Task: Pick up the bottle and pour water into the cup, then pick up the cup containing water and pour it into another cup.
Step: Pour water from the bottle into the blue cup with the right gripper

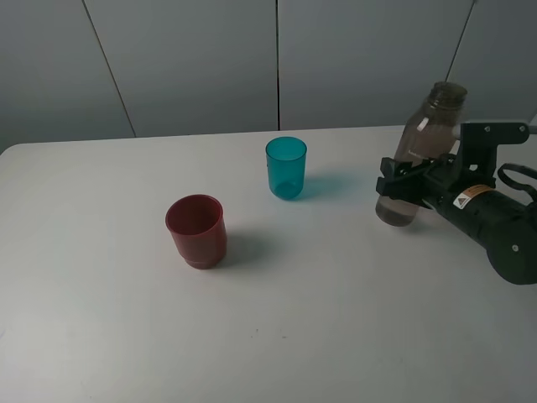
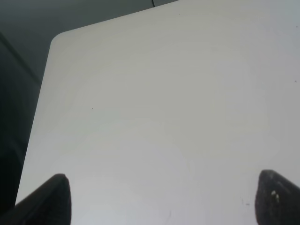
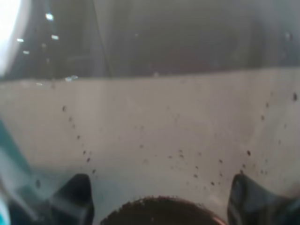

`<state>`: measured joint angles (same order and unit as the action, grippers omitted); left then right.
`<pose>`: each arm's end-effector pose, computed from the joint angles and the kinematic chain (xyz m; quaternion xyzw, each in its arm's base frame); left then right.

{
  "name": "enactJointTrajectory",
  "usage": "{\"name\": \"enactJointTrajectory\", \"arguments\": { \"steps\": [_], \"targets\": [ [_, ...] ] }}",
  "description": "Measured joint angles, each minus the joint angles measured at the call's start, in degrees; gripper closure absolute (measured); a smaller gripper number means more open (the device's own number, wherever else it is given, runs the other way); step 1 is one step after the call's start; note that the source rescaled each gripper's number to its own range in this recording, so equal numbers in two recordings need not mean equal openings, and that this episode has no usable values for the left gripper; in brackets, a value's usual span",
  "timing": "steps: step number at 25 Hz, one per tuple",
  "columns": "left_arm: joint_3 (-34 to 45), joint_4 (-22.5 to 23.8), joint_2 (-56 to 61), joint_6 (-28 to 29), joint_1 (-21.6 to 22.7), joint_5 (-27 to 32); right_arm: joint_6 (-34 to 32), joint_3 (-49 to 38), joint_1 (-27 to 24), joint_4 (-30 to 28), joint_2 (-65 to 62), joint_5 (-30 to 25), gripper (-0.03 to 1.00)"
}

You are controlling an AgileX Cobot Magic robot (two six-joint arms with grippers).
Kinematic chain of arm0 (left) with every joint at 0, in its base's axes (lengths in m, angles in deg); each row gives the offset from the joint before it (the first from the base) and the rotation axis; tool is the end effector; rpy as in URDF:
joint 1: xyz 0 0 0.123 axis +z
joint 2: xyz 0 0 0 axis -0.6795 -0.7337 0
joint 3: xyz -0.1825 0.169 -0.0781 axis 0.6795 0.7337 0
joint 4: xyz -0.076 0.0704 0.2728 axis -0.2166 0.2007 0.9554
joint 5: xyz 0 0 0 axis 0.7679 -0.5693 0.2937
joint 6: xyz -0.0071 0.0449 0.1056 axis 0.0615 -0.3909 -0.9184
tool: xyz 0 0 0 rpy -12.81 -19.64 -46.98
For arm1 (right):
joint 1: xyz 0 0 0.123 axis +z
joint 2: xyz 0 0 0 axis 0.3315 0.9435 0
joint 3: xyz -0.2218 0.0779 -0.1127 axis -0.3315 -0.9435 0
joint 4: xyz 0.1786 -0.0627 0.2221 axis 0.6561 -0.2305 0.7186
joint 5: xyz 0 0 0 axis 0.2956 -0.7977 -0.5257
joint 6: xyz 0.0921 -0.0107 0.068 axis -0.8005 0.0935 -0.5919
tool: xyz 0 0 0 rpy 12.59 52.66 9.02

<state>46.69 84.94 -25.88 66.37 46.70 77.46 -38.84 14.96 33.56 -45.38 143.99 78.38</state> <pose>0.0720 0.0065 0.2868 0.0707 0.8569 0.0847 0.5035 0.2791 0.0637 0.0293 -0.0184 0.8102 0.0950 0.5781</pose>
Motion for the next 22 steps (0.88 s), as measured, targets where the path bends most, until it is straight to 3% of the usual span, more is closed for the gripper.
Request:
{"name": "enactJointTrajectory", "arguments": {
  "steps": [3, 8, 10, 14, 19, 22],
  "targets": [
    [0.0, 0.0, 0.0, 0.0, 0.0, 0.0, 0.6, 2.6, 0.0, 0.8, -4.9, -6.3, 0.95],
    [0.0, 0.0, 0.0, 0.0, 0.0, 0.0, 3.1, 10.8, 0.0, 1.8, -9.5, -24.3, 0.95],
    [0.0, 0.0, 0.0, 0.0, 0.0, 0.0, 3.9, 14.2, 0.0, 1.8, -9.6, -28.7, 0.95],
    [0.0, 0.0, 0.0, 0.0, 0.0, 0.0, 9.3, 18.1, 1.9, 4.9, -9.6, -31.1, 0.95],
    [0.0, 0.0, 0.0, 0.1, 0.0, 0.0, 25.7, 21.7, 6.8, 19.4, -9.3, -31.3, 0.95],
    [0.0, 0.0, 0.0, 0.1, 0.0, 0.0, 32.3, 24.3, 9.2, 23.3, -7.7, -31.3, 0.95]
  ]
}}
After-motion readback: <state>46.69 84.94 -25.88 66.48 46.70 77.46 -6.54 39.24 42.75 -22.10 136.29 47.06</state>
